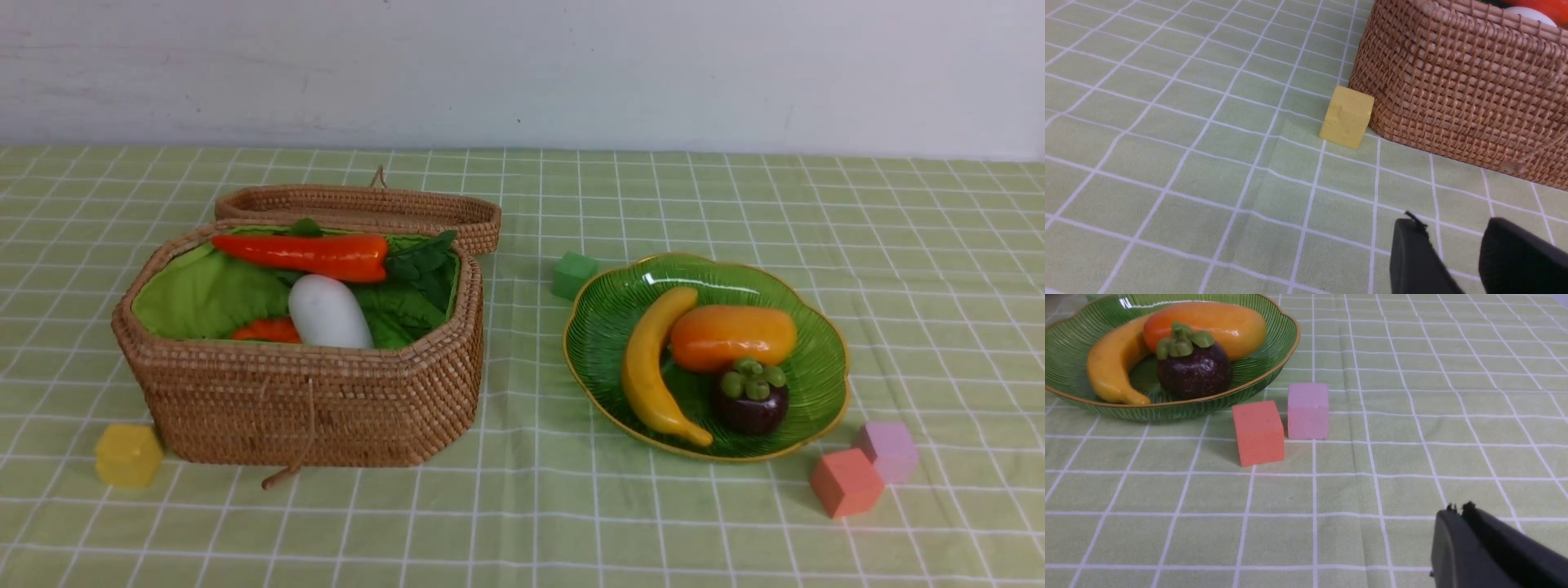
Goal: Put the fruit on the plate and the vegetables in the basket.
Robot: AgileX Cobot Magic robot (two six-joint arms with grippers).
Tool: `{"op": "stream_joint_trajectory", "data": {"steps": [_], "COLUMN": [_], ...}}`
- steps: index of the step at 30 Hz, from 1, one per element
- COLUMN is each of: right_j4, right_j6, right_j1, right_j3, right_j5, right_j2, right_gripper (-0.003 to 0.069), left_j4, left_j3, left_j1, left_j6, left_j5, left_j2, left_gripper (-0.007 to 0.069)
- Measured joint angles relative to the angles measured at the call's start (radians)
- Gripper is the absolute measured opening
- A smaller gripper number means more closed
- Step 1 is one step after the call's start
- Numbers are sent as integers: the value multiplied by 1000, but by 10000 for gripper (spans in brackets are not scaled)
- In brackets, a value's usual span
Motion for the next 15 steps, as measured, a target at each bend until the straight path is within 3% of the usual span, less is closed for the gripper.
{"op": "stream_joint_trajectory", "data": {"steps": [15], "right_j4": [0], "right_j6": [0], "right_j1": [0], "right_j3": [0], "right_j5": [-1], "right_j2": [0], "right_gripper": [44], "left_j4": [0], "left_j3": [0], "left_j1": [0], "left_j6": [0], "left_j5": [7], "left_j2": [0], "left_gripper": [239]}}
